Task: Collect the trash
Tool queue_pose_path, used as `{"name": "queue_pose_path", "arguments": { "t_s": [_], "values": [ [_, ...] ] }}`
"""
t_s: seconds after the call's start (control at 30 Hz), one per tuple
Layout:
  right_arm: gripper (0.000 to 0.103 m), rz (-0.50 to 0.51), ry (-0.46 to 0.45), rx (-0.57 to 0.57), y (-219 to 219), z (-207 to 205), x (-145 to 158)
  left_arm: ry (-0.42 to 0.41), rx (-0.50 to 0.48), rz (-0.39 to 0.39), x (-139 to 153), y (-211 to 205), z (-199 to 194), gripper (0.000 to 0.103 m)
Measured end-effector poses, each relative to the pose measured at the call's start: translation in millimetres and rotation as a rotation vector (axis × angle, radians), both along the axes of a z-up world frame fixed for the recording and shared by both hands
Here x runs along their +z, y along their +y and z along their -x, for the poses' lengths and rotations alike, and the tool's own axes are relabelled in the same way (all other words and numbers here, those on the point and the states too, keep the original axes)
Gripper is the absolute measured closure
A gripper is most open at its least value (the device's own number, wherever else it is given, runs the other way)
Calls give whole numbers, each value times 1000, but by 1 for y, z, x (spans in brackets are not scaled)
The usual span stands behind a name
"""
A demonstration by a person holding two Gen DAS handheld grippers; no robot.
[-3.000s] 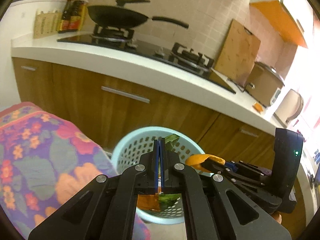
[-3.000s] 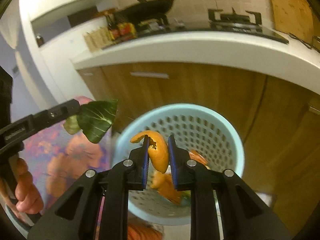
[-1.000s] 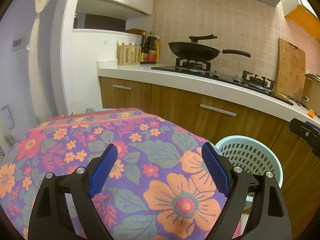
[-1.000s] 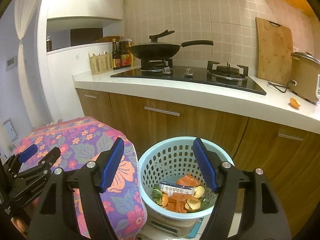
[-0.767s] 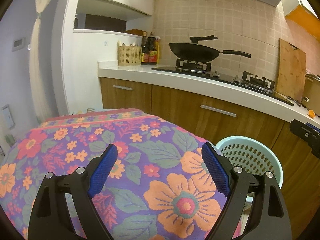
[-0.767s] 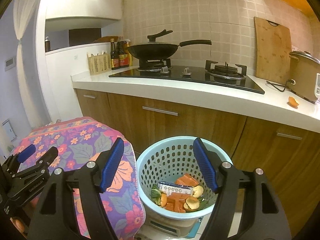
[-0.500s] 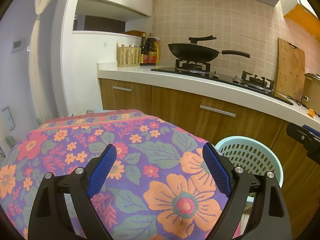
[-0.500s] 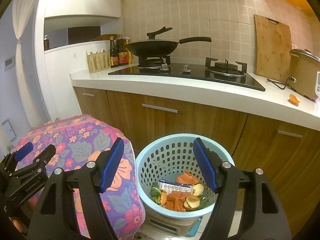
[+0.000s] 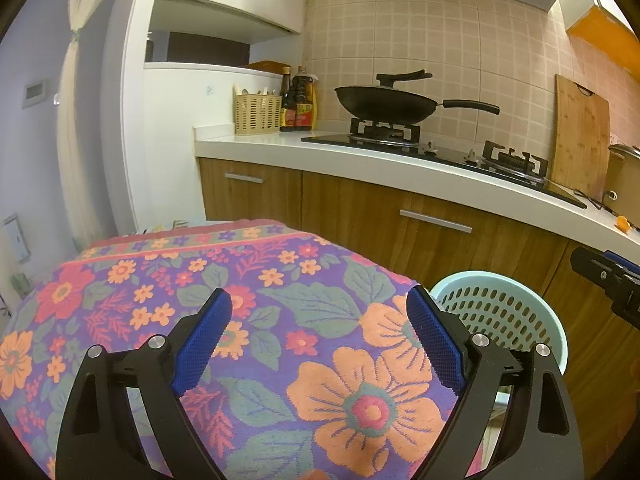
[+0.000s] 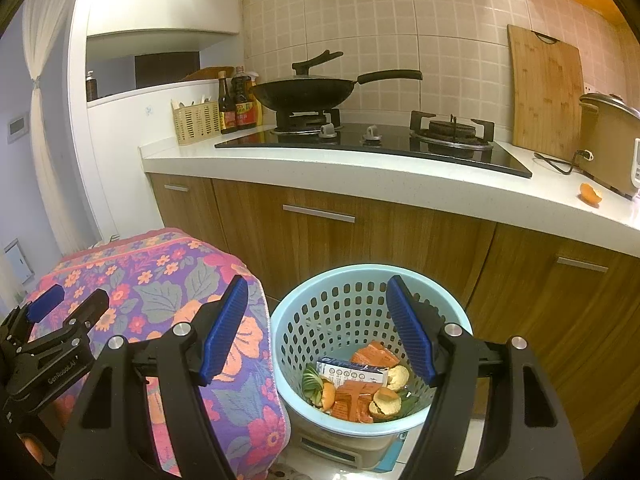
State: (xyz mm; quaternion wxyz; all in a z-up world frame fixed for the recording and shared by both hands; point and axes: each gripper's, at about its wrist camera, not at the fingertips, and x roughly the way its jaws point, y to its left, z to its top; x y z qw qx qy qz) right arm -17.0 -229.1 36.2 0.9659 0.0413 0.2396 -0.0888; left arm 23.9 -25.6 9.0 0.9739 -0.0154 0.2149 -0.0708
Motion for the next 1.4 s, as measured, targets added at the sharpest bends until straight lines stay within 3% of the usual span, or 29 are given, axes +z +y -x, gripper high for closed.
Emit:
{"name": "queue_pose_path", "arguments": {
  "t_s": [1.4],
  "values": [
    [35, -12, 6, -10, 2, -3, -8, 6, -2, 5, -1, 3, -1, 14]
  ]
}}
